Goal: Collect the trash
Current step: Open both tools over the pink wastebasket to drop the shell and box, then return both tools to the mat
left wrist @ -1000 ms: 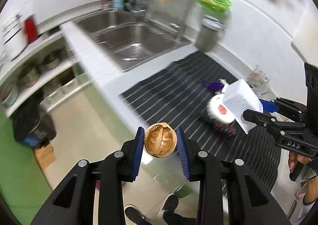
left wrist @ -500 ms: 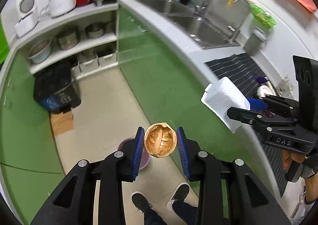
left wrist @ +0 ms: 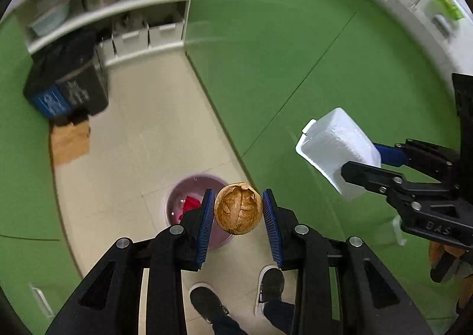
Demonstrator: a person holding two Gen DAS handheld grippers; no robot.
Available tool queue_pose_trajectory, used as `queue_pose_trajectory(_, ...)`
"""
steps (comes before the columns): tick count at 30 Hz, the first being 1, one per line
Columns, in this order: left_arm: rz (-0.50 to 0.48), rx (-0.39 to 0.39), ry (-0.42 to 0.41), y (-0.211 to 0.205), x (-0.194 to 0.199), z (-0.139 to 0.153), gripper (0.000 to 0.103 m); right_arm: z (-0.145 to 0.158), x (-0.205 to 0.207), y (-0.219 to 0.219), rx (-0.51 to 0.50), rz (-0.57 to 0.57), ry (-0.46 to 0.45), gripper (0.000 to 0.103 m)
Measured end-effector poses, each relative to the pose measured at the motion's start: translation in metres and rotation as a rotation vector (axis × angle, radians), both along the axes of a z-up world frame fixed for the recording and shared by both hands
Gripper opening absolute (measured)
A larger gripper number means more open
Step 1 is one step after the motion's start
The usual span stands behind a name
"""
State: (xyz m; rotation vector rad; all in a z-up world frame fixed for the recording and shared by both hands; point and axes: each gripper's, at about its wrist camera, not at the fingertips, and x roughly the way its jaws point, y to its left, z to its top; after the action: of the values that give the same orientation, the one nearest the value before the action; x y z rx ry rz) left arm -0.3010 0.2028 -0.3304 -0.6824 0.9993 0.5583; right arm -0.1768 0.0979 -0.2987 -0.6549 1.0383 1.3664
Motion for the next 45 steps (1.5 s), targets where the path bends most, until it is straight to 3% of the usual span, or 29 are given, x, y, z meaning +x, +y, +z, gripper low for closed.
queue_pose_trajectory(5, 0.023, -0.014, 0.006, 0.007, -0.001, -0.054, 0.034, -0.052, 0.004, 0.003, -0.032, 0.003, -0.001, 0.041)
queue_pose_trajectory(6, 0.031, -0.013, 0.006, 0.008, -0.002, -0.060, 0.041, -0.057, 0.004, 0.004, -0.036, 0.003, -0.001, 0.041)
queue_pose_trajectory(7, 0.042, -0.014, 0.006, 0.008, -0.002, -0.064, 0.070, -0.063, 0.005, 0.004, -0.041, 0.002, 0.001, 0.041)
queue_pose_trajectory(8, 0.056, -0.007, 0.002, 0.008, -0.004, -0.067, 0.090, -0.067, 0.005, 0.003, -0.045, 0.003, 0.002, 0.041)
queue_pose_trajectory(9, 0.064, 0.003, -0.004, 0.008, -0.005, -0.067, 0.098, -0.071, 0.003, 0.003, -0.049, 0.006, 0.002, 0.041)
queue_pose_trajectory(25, 0.196, 0.014, 0.009, 0.028, -0.057, -0.064, 0.098, -0.096, -0.030, 0.041, -0.066, 0.109, 0.033, 0.041)
queue_pose_trajectory(28, 0.223, 0.015, 0.002, 0.036, -0.070, -0.064, 0.098, -0.105, -0.038, 0.054, -0.067, 0.135, 0.038, 0.055)
queue_pose_trajectory(30, 0.241, 0.011, -0.005, 0.040, -0.076, -0.065, 0.098, -0.107, -0.040, 0.058, -0.048, 0.129, 0.036, 0.096)
queue_pose_trajectory(39, 0.235, 0.007, 0.003, 0.041, -0.075, -0.060, 0.098, -0.102, -0.035, 0.057, -0.090, 0.088, 0.010, 0.099)
queue_pose_trajectory(45, 0.189, 0.014, 0.005, 0.028, -0.064, -0.015, 0.098, -0.044, -0.024, 0.032, -0.087, 0.031, 0.014, 0.099)
